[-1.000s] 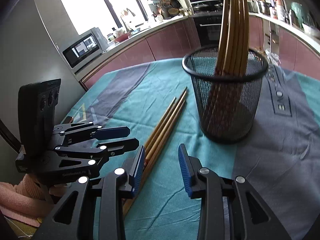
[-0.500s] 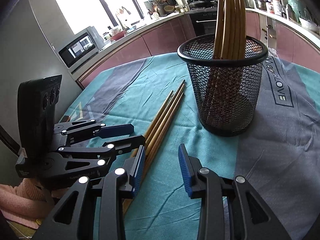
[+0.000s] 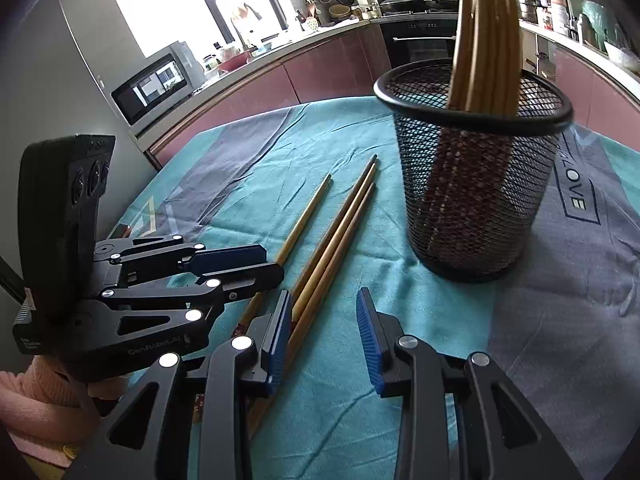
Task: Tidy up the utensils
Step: 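Lower the left tool and grasp one chopstick while the right tool grasps another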
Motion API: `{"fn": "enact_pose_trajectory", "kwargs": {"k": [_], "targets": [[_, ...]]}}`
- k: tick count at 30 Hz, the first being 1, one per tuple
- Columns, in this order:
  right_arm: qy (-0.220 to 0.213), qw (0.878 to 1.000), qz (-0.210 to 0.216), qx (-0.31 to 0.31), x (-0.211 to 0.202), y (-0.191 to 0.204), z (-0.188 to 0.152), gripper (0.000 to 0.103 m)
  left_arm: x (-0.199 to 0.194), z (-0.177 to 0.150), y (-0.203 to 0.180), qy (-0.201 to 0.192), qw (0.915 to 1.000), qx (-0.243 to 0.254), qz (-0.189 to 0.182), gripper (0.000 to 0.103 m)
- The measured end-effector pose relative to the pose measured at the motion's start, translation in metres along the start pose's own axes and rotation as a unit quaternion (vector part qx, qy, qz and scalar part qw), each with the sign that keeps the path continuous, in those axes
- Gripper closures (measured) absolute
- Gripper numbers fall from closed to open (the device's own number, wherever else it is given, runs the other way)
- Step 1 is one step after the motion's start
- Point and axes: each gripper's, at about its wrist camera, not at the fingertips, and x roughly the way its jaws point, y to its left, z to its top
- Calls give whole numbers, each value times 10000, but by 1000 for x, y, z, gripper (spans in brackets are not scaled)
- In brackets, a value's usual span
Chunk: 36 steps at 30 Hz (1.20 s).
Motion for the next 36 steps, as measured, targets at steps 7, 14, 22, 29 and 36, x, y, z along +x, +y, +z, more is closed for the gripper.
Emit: {"fn": "enact_pose_trajectory", "kwargs": {"k": [7,14,22,29,36], "targets": [[90,9998,-172,-94,8,4,1,76,2,0,4,17,10000,-47,-51,83],[119,9996,-233,-112,10,5,1,77,4,0,5,37,9999,-86,-80,83],[168,9987,-439,-200,13,8,5,77,4,1,3,35,10000,-75,-21,83],[209,9970,-671,-319,20,12,11,80,9,7,4,78,9999,-43,56,83],[137,9965,-779,-257,24,7,16,90,18,18,2,103,9999,29,122,83]]}}
